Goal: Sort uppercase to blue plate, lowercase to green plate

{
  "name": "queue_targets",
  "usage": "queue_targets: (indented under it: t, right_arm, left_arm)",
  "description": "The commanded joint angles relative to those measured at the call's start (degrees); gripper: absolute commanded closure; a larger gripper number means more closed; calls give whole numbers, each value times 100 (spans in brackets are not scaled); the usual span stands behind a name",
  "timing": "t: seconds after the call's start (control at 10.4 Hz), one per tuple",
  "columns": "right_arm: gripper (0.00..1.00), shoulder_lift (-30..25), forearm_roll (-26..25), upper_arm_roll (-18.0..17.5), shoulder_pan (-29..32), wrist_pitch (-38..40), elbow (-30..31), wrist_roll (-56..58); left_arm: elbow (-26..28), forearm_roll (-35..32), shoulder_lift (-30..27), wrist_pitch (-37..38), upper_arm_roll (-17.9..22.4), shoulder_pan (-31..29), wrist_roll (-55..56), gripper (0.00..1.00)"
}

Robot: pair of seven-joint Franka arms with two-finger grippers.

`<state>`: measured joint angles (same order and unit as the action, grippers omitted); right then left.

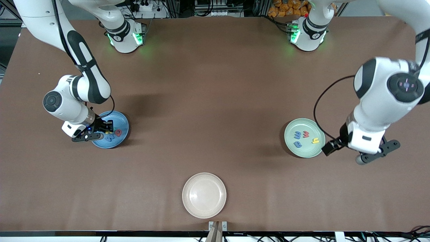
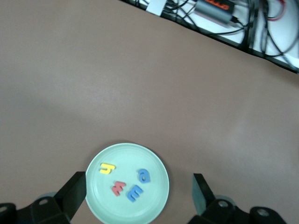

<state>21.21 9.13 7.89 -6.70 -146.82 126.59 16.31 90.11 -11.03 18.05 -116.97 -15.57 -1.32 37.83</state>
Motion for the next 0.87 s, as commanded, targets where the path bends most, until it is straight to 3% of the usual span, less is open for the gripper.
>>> queue_targets:
  t: [0.0, 0.48, 0.58, 0.77]
  right_arm:
    - [62, -213, -104, -130, 142, -22, 173, 21]
    - [39, -642, -104, -121, 169, 626, -46, -40]
    - [31, -775, -113, -113, 247, 1151, -378, -49]
    - [31, -916, -235, -77, 318, 2275, -1325, -127]
  left_arm:
    - [138, 310, -529, 463, -87, -1, -573, 0]
    - [313, 1199, -1653, 1770, 624, 395, -2583, 0]
    - [436, 1199, -1917, 1922, 730, 448, -2753, 0]
    - [455, 1138, -2051, 2028, 740, 457, -2755, 0]
